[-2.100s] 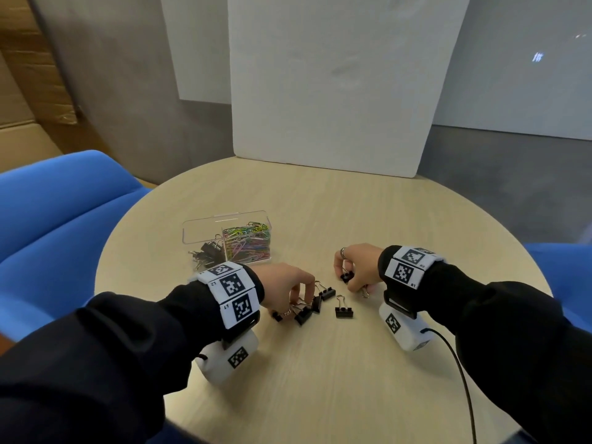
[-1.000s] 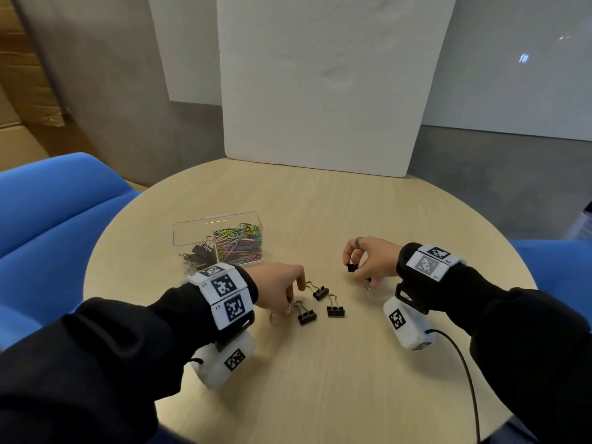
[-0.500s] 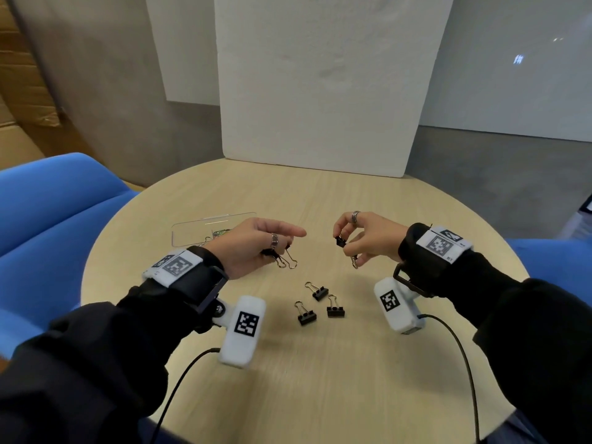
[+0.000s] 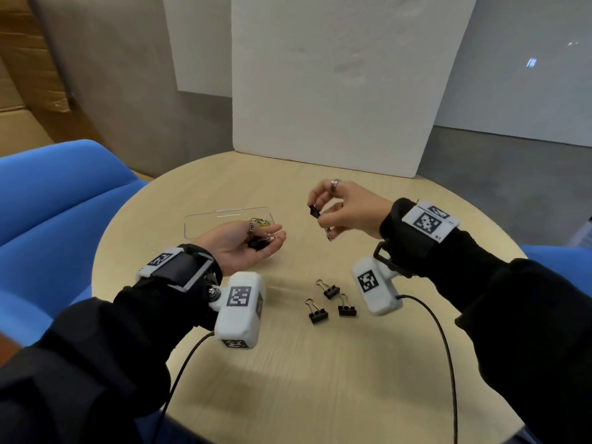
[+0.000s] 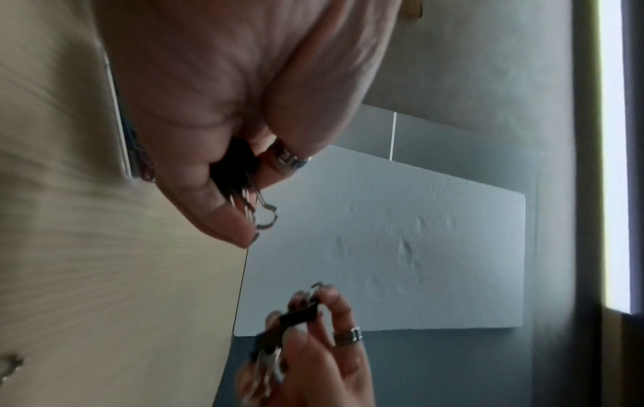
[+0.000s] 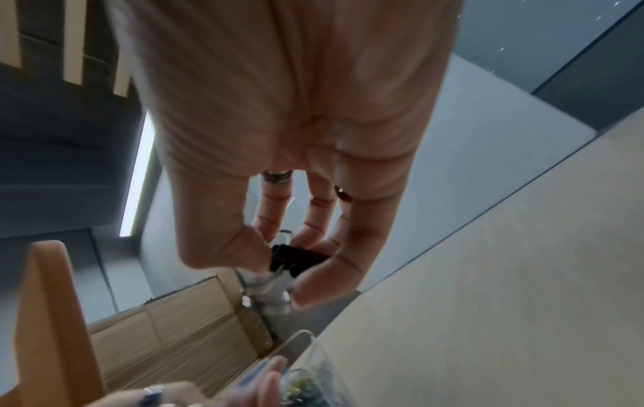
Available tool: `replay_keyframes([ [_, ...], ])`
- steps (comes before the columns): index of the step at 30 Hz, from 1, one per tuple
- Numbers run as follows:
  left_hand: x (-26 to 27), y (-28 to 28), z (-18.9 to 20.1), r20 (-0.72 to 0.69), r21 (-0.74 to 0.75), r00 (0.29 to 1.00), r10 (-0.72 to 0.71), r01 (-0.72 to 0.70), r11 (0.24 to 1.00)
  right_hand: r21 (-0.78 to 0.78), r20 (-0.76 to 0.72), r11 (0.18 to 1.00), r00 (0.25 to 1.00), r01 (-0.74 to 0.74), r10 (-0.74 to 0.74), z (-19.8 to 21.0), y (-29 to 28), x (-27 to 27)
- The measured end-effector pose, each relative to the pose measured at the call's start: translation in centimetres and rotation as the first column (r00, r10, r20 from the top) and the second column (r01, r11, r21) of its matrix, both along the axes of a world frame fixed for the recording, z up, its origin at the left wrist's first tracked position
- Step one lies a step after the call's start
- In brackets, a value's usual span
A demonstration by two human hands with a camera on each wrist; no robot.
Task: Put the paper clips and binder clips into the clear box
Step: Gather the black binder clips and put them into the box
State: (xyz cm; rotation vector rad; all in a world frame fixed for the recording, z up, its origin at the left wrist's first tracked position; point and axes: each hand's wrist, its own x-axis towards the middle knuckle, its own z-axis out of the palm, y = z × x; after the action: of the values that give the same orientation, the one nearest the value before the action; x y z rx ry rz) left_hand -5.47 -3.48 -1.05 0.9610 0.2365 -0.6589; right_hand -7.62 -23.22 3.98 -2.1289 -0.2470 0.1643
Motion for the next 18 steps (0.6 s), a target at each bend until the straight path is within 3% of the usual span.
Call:
replay_keyframes([
  [7,0.2,0.9,0.4,-0.063,-0.154,0.998,-0.002,-0.008,0.988,-0.135,0.069,0.983,0.988,-0.126,0.136,1.2,5.6,2.3],
  [13,0.5,2.8,1.1,-0.074,-0.294,0.997,0.036,-0.056,0.954,-0.456,0.182,0.877,0.949,-0.15,0.257,0.9,8.5,3.7],
  [15,0.6,3.4,1.1,-0.063,-0.31,0.995,0.081,-0.097,0.946,-0.432,0.205,0.887,0.94,-0.162,0.272,0.9,8.9,4.0],
  [18,0.7,4.5,1.3,-0.052,-0.283,0.987,0.15,-0.158,0.946,-0.261,0.252,0.95,0.938,-0.17,0.237,0.8,9.4,4.4],
])
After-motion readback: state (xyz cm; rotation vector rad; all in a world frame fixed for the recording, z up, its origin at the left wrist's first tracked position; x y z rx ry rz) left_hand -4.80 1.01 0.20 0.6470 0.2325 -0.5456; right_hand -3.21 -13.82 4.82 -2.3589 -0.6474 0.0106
